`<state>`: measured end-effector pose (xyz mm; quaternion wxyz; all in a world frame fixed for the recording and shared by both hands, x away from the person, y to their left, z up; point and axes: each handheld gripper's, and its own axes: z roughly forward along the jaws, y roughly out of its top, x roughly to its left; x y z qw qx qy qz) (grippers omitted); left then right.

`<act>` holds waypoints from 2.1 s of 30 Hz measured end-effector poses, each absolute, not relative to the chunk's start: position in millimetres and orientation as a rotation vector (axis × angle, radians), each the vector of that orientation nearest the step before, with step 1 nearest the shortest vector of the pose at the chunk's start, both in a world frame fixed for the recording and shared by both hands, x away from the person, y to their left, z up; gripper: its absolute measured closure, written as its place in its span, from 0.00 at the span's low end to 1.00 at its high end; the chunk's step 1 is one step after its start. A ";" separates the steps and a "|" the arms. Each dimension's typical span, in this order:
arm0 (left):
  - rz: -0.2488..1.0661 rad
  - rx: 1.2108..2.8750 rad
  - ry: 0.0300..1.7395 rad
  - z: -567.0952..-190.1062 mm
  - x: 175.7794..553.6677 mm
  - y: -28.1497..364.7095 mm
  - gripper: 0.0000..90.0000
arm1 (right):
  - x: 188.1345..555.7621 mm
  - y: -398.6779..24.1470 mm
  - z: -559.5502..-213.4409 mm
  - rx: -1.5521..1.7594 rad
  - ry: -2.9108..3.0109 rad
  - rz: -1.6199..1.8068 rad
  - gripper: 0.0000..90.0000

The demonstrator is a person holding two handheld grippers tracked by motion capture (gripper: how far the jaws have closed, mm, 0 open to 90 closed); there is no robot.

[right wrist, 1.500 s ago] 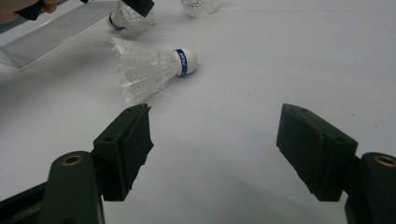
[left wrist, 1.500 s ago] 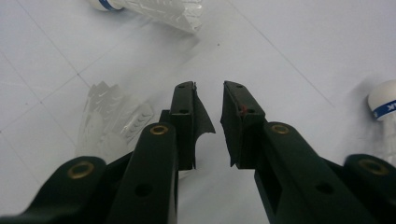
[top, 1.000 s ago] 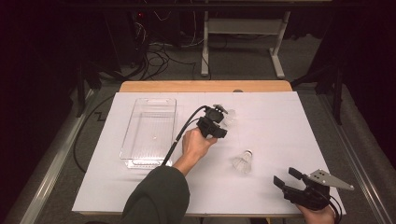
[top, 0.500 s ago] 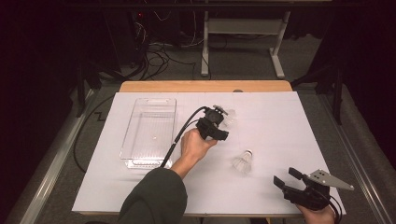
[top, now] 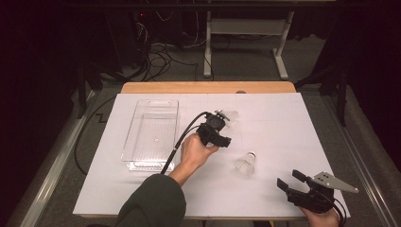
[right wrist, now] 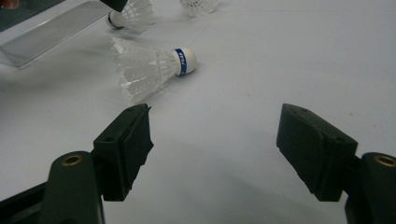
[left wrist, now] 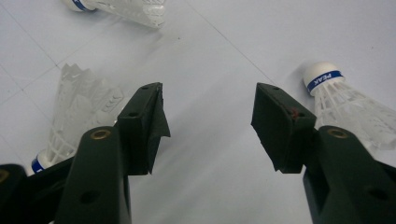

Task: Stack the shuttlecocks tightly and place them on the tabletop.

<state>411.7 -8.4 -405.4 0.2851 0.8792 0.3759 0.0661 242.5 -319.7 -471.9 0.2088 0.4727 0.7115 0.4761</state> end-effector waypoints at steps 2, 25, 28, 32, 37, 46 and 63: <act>0.168 2.350 1.002 -405.1 409.7 -8.2 0.48 | 242.6 -319.8 -471.9 1.314 1.979 1.325 0.30; 0.145 2.378 0.988 -409.8 394.3 -0.6 0.46 | 242.5 -319.7 -471.9 1.312 1.979 1.322 0.30; 0.141 2.384 0.985 -411.2 392.4 0.2 0.46 | 242.5 -319.8 -471.9 1.314 1.978 1.321 0.30; 0.135 2.381 0.987 -413.7 390.8 2.3 0.46 | 242.6 -319.7 -472.0 1.314 1.979 1.321 0.30; 0.157 2.379 0.981 -413.3 387.1 5.0 0.45 | 242.7 -319.9 -472.1 1.317 1.978 1.319 0.30; 0.148 2.381 0.975 -416.3 382.1 9.5 0.43 | 242.5 -319.6 -472.0 1.317 1.978 1.319 0.30; 0.129 2.375 0.961 -422.4 370.3 16.9 0.41 | 242.5 -319.6 -471.9 1.315 1.977 1.318 0.30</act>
